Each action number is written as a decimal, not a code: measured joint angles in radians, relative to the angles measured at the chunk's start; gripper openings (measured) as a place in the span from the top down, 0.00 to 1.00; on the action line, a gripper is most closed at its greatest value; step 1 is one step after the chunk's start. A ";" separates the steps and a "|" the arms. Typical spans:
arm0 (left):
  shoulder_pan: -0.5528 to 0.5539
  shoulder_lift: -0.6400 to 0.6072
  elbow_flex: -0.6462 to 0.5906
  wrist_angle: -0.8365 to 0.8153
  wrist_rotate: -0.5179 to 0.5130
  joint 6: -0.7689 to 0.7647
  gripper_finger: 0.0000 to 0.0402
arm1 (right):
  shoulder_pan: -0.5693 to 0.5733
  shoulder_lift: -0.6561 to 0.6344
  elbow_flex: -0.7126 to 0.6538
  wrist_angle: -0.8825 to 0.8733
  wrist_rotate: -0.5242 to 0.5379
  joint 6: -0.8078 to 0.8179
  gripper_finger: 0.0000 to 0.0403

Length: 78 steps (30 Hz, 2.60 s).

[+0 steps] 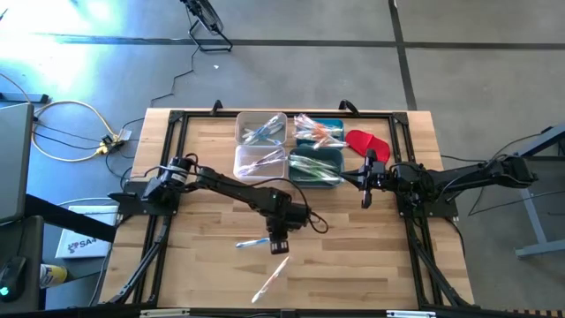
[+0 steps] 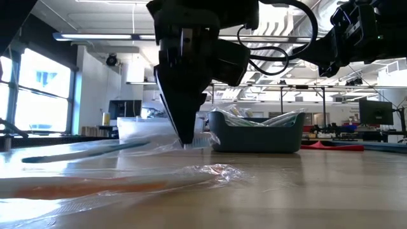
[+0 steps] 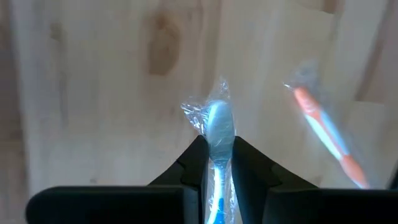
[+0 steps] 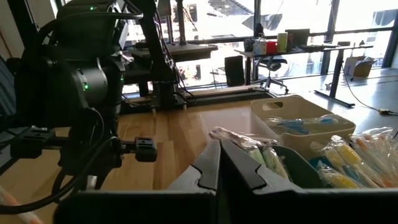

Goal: Pick & Place Toothbrushes
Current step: Put the blue toothbrush into the white bin

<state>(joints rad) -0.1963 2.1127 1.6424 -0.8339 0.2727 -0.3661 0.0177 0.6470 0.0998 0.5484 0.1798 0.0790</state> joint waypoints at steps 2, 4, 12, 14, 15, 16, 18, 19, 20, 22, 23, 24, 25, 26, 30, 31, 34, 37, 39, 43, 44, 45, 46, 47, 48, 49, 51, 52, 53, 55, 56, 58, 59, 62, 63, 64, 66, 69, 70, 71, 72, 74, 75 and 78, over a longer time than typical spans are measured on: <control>0.000 0.000 0.000 -0.004 -0.022 0.015 0.88 | 0.000 0.000 0.000 0.000 0.000 0.000 0.99; 0.007 0.000 0.000 -0.019 -0.033 0.038 0.88 | 0.000 0.000 0.000 0.000 0.000 0.000 0.99; 0.059 -0.060 0.000 -0.160 -0.060 0.087 0.88 | 0.000 0.000 0.000 -0.002 0.000 0.000 0.99; 0.070 -0.096 0.000 -0.158 -0.091 0.102 0.88 | 0.000 0.000 0.000 -0.010 -0.001 0.000 0.99; 0.074 -0.117 0.000 -0.184 -0.119 0.102 0.88 | 0.000 0.000 -0.001 -0.010 0.000 0.000 0.99; 0.075 -0.138 0.000 -0.205 -0.147 0.101 0.88 | 0.000 0.000 -0.001 -0.011 0.000 0.000 0.99; 0.073 -0.180 0.001 -0.201 -0.196 0.099 0.88 | 0.000 0.000 -0.001 -0.018 -0.001 0.000 0.99; 0.071 -0.203 0.000 -0.217 -0.225 0.093 0.88 | 0.000 0.000 -0.001 -0.016 0.000 0.000 0.99; 0.067 -0.220 -0.001 -0.227 -0.243 0.086 0.88 | 0.000 0.000 -0.001 -0.017 0.000 0.000 0.99; 0.056 -0.267 0.000 -0.199 -0.277 0.084 0.88 | 0.000 0.000 -0.001 -0.020 0.000 0.000 0.99; 0.047 -0.286 -0.001 -0.213 -0.289 0.083 0.88 | 0.000 0.000 -0.001 -0.017 0.000 0.000 0.99; 0.039 -0.301 -0.001 -0.204 -0.299 0.084 0.88 | 0.000 0.000 -0.001 -0.016 0.000 0.000 0.99; 0.033 -0.324 -0.001 -0.178 -0.309 0.088 0.88 | 0.000 0.000 -0.001 -0.020 0.000 0.000 0.99; 0.024 -0.343 -0.001 -0.174 -0.324 0.093 0.88 | 0.000 0.000 -0.001 -0.020 0.000 0.001 0.99; -0.011 -0.415 -0.001 -0.127 -0.364 0.100 0.88 | 0.000 0.000 -0.001 -0.018 0.000 0.003 0.99; -0.023 -0.434 -0.002 -0.125 -0.378 0.100 0.88 | 0.000 0.000 -0.001 -0.014 0.000 0.004 0.99; -0.058 -0.481 0.000 -0.054 -0.410 0.119 0.88 | 0.000 0.000 -0.001 -0.018 0.000 0.004 0.99; -0.092 -0.516 0.000 -0.007 -0.445 0.160 0.88 | 0.000 0.000 0.000 -0.018 0.000 0.003 0.99; -0.117 -0.541 -0.002 -0.038 -0.499 0.183 0.88 | 0.000 0.000 0.000 -0.014 0.000 0.003 0.99; -0.119 -0.593 -0.002 -0.073 -0.598 0.179 0.88 | 0.000 0.000 0.000 -0.014 0.000 0.003 0.99; -0.118 -0.603 -0.002 -0.066 -0.601 0.178 0.88 | 0.000 0.000 0.000 -0.014 0.000 0.004 0.99; -0.117 -0.617 -0.001 -0.059 -0.609 0.179 0.88 | 0.000 0.000 0.000 -0.017 0.000 0.003 0.99; -0.117 -0.629 -0.001 -0.070 -0.621 0.180 0.88 | 0.000 0.000 0.000 -0.014 0.000 0.004 0.99; -0.117 -0.637 -0.002 -0.074 -0.628 0.184 0.88 | 0.000 0.000 0.000 -0.013 0.000 0.004 0.99; -0.116 -0.641 -0.001 -0.063 -0.632 0.194 0.88 | 0.000 0.000 0.000 -0.014 0.000 0.004 0.99; -0.108 -0.650 0.001 -0.056 -0.634 0.207 0.88 | 0.000 0.000 0.000 -0.015 0.000 0.004 0.99; -0.099 -0.661 -0.003 -0.069 -0.638 0.229 0.88 | 0.000 0.000 0.000 -0.013 0.000 0.004 0.99; -0.093 -0.663 -0.003 -0.056 -0.647 0.238 0.88 | 0.000 0.000 0.000 -0.014 0.000 0.004 0.99; -0.078 -0.668 -0.001 -0.047 -0.668 0.251 0.88 | 0.000 0.000 0.000 -0.014 0.000 0.004 0.99; -0.053 -0.675 -0.001 -0.057 -0.691 0.268 0.88 | 0.000 0.000 0.000 -0.013 0.000 0.004 0.99; -0.037 -0.676 -0.001 -0.049 -0.694 0.275 0.88 | 0.000 0.000 0.000 -0.014 0.000 0.004 0.99; 0.003 -0.675 -0.001 -0.051 -0.694 0.292 0.88 | 0.000 0.000 0.000 -0.013 0.000 0.004 0.99; 0.022 -0.674 -0.001 -0.055 -0.694 0.301 0.88 | 0.000 0.000 0.000 -0.014 0.000 0.004 0.99; 0.089 -0.674 -0.002 -0.059 -0.694 0.342 0.88 | 0.000 0.000 0.000 -0.014 0.000 0.004 0.99; 0.113 -0.674 -0.002 -0.060 -0.694 0.354 0.88 | 0.000 0.000 0.000 -0.014 0.000 0.004 0.99; 0.137 -0.672 -0.002 -0.057 -0.694 0.363 0.88 | 0.000 0.000 0.000 -0.014 0.000 0.004 0.99; 0.189 -0.670 -0.002 -0.057 -0.694 0.387 0.88 | 0.000 0.000 0.000 -0.014 0.000 0.004 0.99; 0.263 -0.670 -0.002 -0.043 -0.694 0.410 0.88 | 0.000 0.000 0.000 -0.014 0.000 0.004 0.99; 0.288 -0.670 -0.002 -0.041 -0.694 0.421 0.88 | 0.000 0.000 0.000 -0.014 0.000 0.004 0.99; 0.309 -0.670 -0.002 -0.037 -0.694 0.432 0.88 | 0.000 0.000 0.000 -0.014 0.000 0.004 0.99; 0.329 -0.670 -0.002 -0.030 -0.693 0.445 0.88 | 0.000 0.000 0.000 -0.014 0.000 0.004 0.99; 0.365 -0.670 -0.002 -0.016 -0.671 0.480 0.88 | 0.000 0.000 0.000 -0.014 0.000 -0.001 0.99; 0.381 -0.666 -0.002 -0.014 -0.661 0.498 0.88 | 0.000 0.000 0.000 -0.014 0.000 -0.001 0.99; 0.420 -0.650 -0.004 0.022 -0.621 0.555 0.88 | 0.000 0.000 0.000 -0.014 0.000 -0.001 0.99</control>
<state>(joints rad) 0.2239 1.4626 1.6383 -0.8122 -0.3488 0.1888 0.0175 0.6472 0.0994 0.5340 0.1801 0.0776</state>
